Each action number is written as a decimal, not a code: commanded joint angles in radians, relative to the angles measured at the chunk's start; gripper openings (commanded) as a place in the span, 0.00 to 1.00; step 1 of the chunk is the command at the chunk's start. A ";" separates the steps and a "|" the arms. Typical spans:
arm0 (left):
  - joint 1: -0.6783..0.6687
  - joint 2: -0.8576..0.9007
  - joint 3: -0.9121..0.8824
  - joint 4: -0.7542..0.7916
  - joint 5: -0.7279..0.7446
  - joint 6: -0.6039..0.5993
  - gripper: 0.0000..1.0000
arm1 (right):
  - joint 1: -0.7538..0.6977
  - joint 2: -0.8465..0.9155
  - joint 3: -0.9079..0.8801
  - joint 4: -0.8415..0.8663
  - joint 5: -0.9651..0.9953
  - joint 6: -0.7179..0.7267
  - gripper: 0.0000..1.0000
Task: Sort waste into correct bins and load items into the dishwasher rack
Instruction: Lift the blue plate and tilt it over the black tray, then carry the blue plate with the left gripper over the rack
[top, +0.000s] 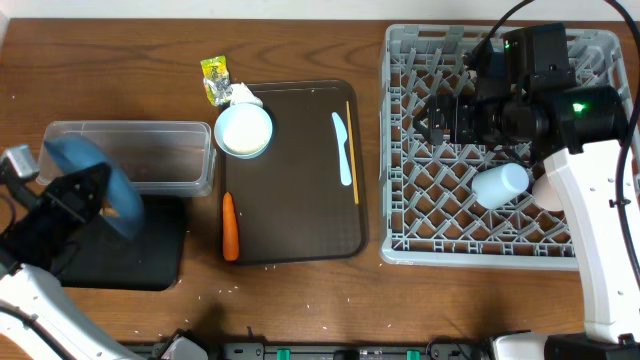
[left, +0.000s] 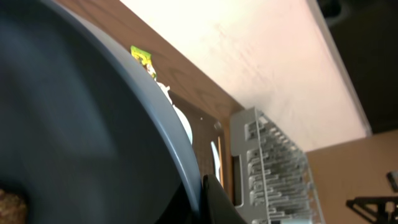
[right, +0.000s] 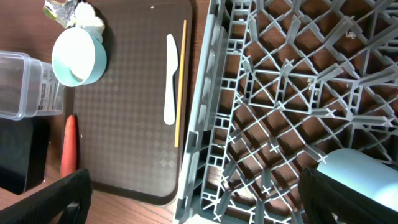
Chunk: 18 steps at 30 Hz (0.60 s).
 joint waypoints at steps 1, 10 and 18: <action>0.076 -0.021 0.000 -0.008 0.037 0.064 0.06 | 0.010 0.003 0.001 0.000 0.006 -0.015 0.99; 0.166 0.017 -0.037 -0.022 0.134 0.133 0.06 | 0.010 0.003 0.001 0.004 0.006 -0.015 0.99; 0.159 0.037 -0.038 -0.027 0.249 0.214 0.07 | 0.010 0.003 0.001 0.004 0.006 -0.015 0.99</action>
